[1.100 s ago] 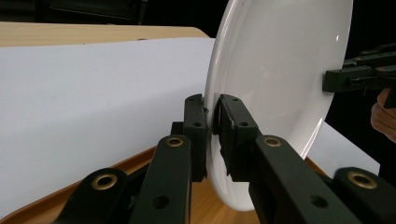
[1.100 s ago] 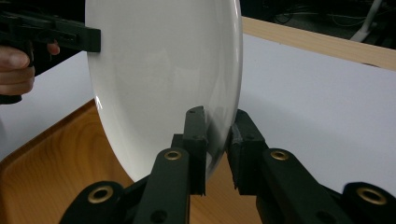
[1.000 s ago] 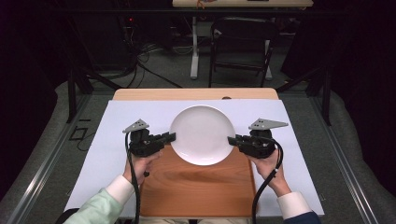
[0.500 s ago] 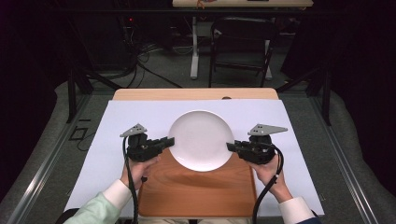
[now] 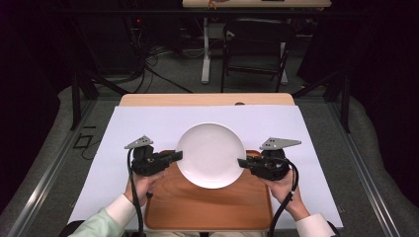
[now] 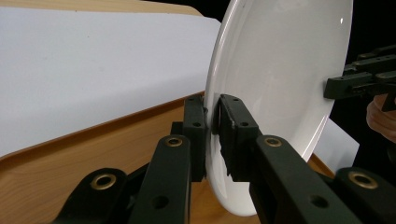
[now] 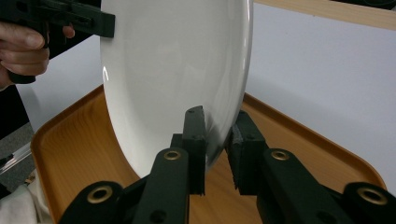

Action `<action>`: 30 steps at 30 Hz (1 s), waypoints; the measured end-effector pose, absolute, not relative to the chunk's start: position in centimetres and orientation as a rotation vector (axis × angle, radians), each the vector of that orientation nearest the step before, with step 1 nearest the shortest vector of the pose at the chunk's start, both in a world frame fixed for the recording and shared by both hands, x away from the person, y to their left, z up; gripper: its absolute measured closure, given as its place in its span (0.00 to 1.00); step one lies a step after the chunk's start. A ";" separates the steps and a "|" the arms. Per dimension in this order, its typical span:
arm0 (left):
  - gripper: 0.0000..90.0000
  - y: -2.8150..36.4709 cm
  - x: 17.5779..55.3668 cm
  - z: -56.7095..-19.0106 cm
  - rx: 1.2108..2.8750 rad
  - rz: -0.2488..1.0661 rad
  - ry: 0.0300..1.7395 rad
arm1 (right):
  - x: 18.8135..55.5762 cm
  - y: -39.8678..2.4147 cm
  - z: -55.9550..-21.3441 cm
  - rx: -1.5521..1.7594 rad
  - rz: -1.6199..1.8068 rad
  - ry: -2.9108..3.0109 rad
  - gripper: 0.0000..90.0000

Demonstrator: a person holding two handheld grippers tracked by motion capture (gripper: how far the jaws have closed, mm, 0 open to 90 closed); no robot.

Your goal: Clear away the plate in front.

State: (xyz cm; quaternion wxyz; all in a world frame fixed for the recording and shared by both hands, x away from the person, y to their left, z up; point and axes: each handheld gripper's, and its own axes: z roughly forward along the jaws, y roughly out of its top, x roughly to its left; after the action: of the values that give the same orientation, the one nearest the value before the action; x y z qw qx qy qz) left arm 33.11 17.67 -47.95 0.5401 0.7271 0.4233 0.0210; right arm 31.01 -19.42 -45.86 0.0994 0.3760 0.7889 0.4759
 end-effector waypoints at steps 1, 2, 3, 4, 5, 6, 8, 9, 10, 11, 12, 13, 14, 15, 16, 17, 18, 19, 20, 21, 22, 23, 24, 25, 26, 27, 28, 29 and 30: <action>0.90 17.7 33.0 -48.0 1.729 0.046 1.005 | 30.9 -19.4 -45.9 1.115 1.407 2.335 0.87; 0.90 17.7 33.0 -48.0 1.731 0.039 1.008 | 30.9 -19.4 -45.9 1.116 1.405 2.338 0.87; 0.90 17.8 32.9 -48.1 1.730 0.037 1.010 | 30.8 -19.4 -46.0 1.121 1.406 2.342 0.87; 0.90 17.8 32.8 -48.1 1.732 0.034 1.013 | 30.7 -19.3 -46.0 1.118 1.408 2.346 0.87; 0.90 17.9 32.7 -48.1 1.733 0.027 1.017 | 30.7 -19.3 -46.0 1.121 1.406 2.349 0.87; 0.90 17.9 32.6 -48.2 1.737 0.026 1.021 | 30.6 -19.3 -46.1 1.125 1.407 2.354 0.87; 0.90 18.0 32.5 -48.2 1.738 0.020 1.029 | 30.4 -19.2 -46.2 1.133 1.404 2.362 0.87; 0.90 18.0 32.4 -48.3 1.740 0.020 1.027 | 30.4 -19.2 -46.2 1.136 1.403 2.365 0.87; 0.90 18.0 32.3 -48.3 1.737 0.013 1.031 | 30.3 -19.1 -46.3 1.139 1.401 2.369 0.87; 0.90 18.0 32.3 -48.4 1.737 0.007 1.033 | 30.3 -19.1 -46.3 1.141 1.402 2.372 0.87; 0.90 18.0 32.2 -48.4 1.740 0.000 1.034 | 30.2 -19.1 -46.4 1.147 1.402 2.375 0.87; 0.90 18.1 32.2 -48.5 1.738 -0.007 1.037 | 30.1 -19.2 -46.4 1.149 1.403 2.378 0.87; 0.90 18.1 32.1 -48.6 1.742 -0.013 1.039 | 30.1 -19.2 -46.4 1.149 1.405 2.378 0.87; 0.90 18.1 32.1 -48.7 1.746 -0.019 1.041 | 30.0 -19.2 -46.5 1.156 1.403 2.382 0.87; 0.90 18.1 32.0 -48.7 1.746 -0.027 1.045 | 29.9 -19.2 -46.5 1.157 1.401 2.386 0.87; 0.90 18.1 32.0 -48.8 1.753 -0.035 1.047 | 29.9 -19.2 -46.6 1.164 1.401 2.389 0.87; 0.90 18.1 32.0 -48.9 1.759 -0.041 1.051 | 29.9 -19.1 -46.7 1.174 1.396 2.394 0.87; 0.90 18.1 32.0 -49.0 1.763 -0.048 1.054 | 29.8 -19.1 -46.8 1.180 1.392 2.398 0.87; 0.90 18.1 31.9 -49.0 1.771 -0.054 1.054 | 29.8 -19.1 -46.9 1.188 1.385 2.403 0.87; 0.90 18.2 31.9 -49.1 1.769 -0.059 1.057 | 29.8 -19.1 -47.0 1.198 1.381 2.407 0.87; 0.91 18.2 31.9 -49.1 1.771 -0.060 1.061 | 29.8 -19.1 -47.0 1.199 1.381 2.411 0.87; 0.91 18.2 31.8 -49.2 1.777 -0.062 1.059 | 29.8 -19.1 -47.1 1.204 1.379 2.414 0.87; 0.90 18.3 31.7 -49.2 1.777 -0.058 1.067 | 29.8 -19.0 -47.1 1.211 1.381 2.414 0.87; 0.90 18.3 31.6 -49.2 1.778 -0.057 1.073 | 29.8 -19.0 -47.2 1.205 1.379 2.421 0.87; 0.90 18.3 31.6 -49.3 1.776 -0.055 1.079 | 29.8 -18.9 -47.2 1.207 1.375 2.426 0.87; 0.90 18.3 31.5 -49.4 1.779 -0.056 1.084 | 29.8 -18.8 -47.3 1.212 1.372 2.430 0.87; 0.90 18.3 31.4 -49.4 1.780 -0.060 1.088 | 29.8 -18.8 -47.4 1.215 1.364 2.436 0.87; 0.90 18.4 31.4 -49.5 1.784 -0.063 1.093 | 29.8 -18.7 -47.5 1.222 1.359 2.440 0.87; 0.90 18.4 31.3 -49.6 1.784 -0.067 1.096 | 29.8 -18.7 -47.6 1.227 1.358 2.444 0.87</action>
State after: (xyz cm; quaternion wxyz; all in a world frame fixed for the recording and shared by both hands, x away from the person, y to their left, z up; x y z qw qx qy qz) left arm 31.31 18.40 -49.60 0.4996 0.7377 0.4533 -0.0276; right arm 29.79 -18.66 -47.56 0.0442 0.4015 0.7996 0.4443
